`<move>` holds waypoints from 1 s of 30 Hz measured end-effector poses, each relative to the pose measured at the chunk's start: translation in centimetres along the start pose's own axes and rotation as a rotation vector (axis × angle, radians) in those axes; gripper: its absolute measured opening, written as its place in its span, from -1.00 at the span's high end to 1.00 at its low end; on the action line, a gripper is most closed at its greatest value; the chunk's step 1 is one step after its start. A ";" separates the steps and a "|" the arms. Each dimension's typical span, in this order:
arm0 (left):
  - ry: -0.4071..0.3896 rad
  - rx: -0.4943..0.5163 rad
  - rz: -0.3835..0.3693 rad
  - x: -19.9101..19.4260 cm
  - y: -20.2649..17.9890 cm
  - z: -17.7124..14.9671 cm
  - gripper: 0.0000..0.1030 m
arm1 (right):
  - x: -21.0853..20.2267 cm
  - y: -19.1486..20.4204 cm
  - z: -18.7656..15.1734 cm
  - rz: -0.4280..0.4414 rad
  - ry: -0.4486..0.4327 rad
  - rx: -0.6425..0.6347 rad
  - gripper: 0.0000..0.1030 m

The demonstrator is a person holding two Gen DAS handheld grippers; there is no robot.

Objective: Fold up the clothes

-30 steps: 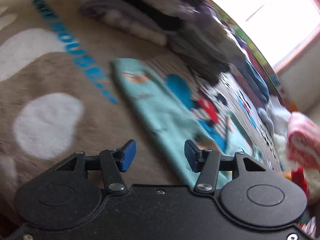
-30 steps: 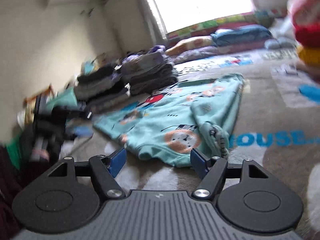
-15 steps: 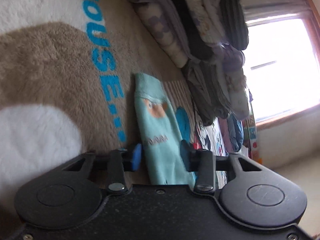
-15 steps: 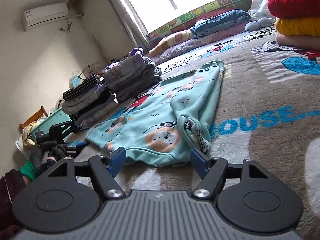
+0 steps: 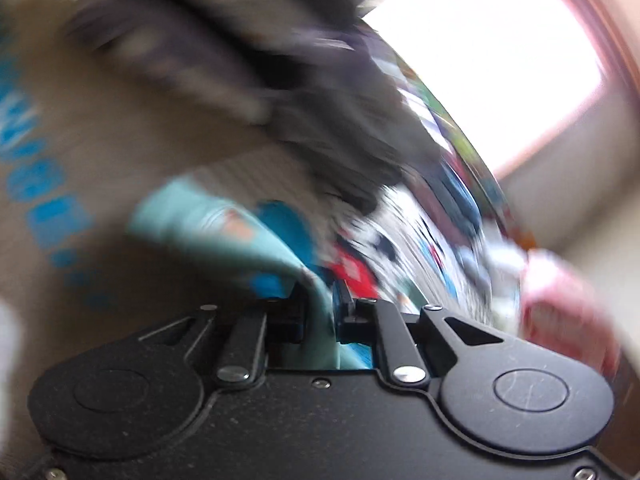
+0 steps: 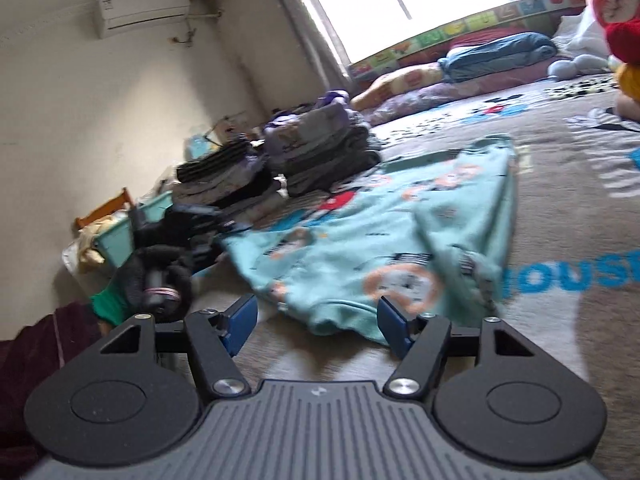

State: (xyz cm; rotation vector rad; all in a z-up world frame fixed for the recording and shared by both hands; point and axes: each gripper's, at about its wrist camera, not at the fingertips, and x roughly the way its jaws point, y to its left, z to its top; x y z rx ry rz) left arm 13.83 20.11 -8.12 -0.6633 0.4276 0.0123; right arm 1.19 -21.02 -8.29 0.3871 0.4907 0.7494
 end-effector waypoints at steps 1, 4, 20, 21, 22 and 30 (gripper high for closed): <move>-0.006 0.116 -0.002 -0.1 -2.2 -0.4 0.81 | 0.1 0.2 0.2 0.014 -0.006 0.019 -0.28; -0.008 0.445 -0.018 -0.1 -7.9 -3.2 0.81 | 0.4 -0.1 1.0 0.048 -0.054 0.124 -0.29; 0.200 0.667 -0.312 -4.4 -8.9 -5.3 0.08 | 6.4 -3.8 0.5 -0.013 -0.105 0.612 -0.29; 0.180 0.618 -0.298 -4.8 -8.1 -4.4 0.08 | 6.9 -3.9 0.5 -0.037 -0.103 0.631 -0.29; 0.162 0.573 -0.281 -5.1 -7.4 -3.5 0.08 | 7.3 -4.1 0.6 -0.055 -0.106 0.658 -0.29; 0.146 0.430 -0.239 -4.5 -5.9 -1.4 0.08 | 11.9 -4.6 2.5 -0.274 -0.133 0.694 -0.30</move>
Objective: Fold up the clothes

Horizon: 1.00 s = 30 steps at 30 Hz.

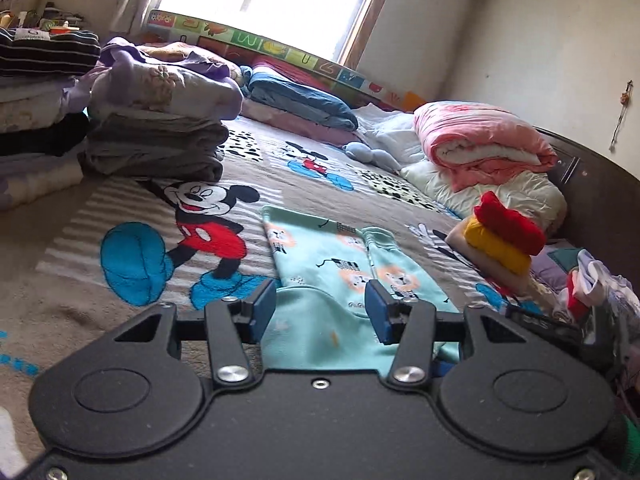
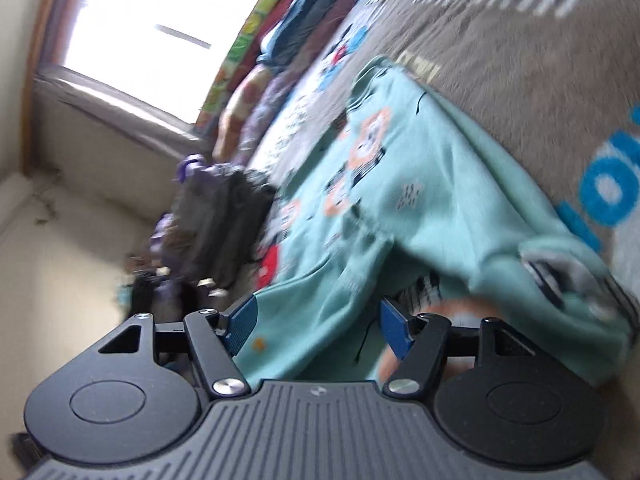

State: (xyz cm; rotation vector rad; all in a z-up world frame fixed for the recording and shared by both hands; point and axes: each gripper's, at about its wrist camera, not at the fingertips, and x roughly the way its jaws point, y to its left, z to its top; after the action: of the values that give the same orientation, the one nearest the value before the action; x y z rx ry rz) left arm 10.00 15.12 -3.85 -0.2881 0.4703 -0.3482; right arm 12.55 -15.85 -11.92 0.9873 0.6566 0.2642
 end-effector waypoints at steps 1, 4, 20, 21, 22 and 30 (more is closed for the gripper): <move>0.002 -0.001 0.002 0.1 0.0 0.0 0.08 | 0.6 0.2 0.0 -0.025 -0.012 0.001 -0.30; 0.007 -0.012 0.007 0.1 0.5 0.1 0.06 | 1.9 0.8 -0.1 -0.051 -0.043 -0.002 -0.15; 0.189 -0.027 0.047 1.6 -1.0 -3.2 -0.44 | 0.6 9.5 7.3 0.159 -0.046 -0.323 0.84; 0.203 -0.034 0.056 2.0 -1.6 -3.8 -0.44 | 0.3 9.9 7.8 0.163 -0.049 -0.338 0.84; 0.213 -0.029 0.065 2.4 -2.2 -4.3 -0.44 | -0.1 10.2 8.2 0.169 -0.054 -0.345 0.84; 0.150 0.159 0.197 3.8 -7.1 -6.8 0.35 | -3.4 10.5 10.5 0.189 -0.095 -0.373 0.84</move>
State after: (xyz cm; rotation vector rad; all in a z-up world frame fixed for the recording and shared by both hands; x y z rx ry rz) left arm 8.06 5.95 -8.71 -0.0599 0.6105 -0.2137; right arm 17.25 -19.04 2.20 0.6973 0.4078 0.4848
